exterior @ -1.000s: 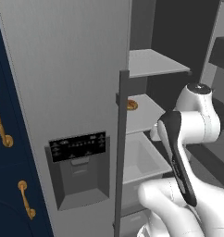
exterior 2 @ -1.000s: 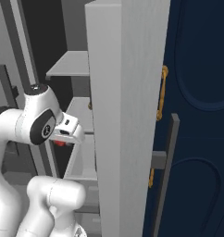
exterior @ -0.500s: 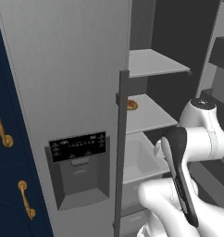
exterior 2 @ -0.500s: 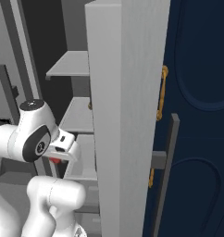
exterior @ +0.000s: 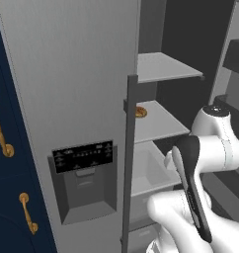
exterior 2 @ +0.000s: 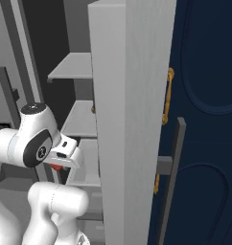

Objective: Take the strawberry from the fridge and place it on top of the pancake, located on the dining counter.

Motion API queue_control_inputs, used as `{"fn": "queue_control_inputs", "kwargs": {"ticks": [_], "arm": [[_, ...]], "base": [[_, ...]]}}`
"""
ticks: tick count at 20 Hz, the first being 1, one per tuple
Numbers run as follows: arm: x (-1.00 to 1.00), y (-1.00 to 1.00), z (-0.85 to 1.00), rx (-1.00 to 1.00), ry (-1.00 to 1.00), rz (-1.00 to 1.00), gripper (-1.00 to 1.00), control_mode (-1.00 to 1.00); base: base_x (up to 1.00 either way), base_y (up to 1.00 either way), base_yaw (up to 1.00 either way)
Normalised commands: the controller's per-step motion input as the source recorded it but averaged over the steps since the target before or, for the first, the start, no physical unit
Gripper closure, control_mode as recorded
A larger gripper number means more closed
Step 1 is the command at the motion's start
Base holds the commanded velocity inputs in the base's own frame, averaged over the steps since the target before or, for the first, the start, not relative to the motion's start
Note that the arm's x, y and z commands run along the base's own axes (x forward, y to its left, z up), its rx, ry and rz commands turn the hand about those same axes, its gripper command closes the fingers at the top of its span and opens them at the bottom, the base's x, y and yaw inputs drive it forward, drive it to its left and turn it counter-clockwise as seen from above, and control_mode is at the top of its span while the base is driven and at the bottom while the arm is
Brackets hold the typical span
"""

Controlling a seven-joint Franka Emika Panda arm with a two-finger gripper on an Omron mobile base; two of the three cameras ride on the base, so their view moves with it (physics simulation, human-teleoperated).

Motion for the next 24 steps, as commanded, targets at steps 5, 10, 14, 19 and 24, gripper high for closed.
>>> {"fn": "queue_control_inputs", "kwargs": {"ticks": [5,10,14,19,24], "arm": [[0.00,0.00,0.00,0.00,0.00,0.00,1.00,-1.00],[-0.07,0.00,0.00,0.00,0.00,0.00,1.00,1.00],[0.00,0.00,0.00,0.00,0.00,0.00,1.00,1.00],[0.00,0.00,0.00,0.00,0.00,0.00,1.00,1.00],[0.00,0.00,0.00,0.00,0.00,0.00,1.00,1.00]], "base": [[0.00,0.00,0.00],[-0.44,0.00,0.00],[-0.91,0.08,0.00],[-1.00,0.21,0.01],[-1.00,0.23,0.25]]}}
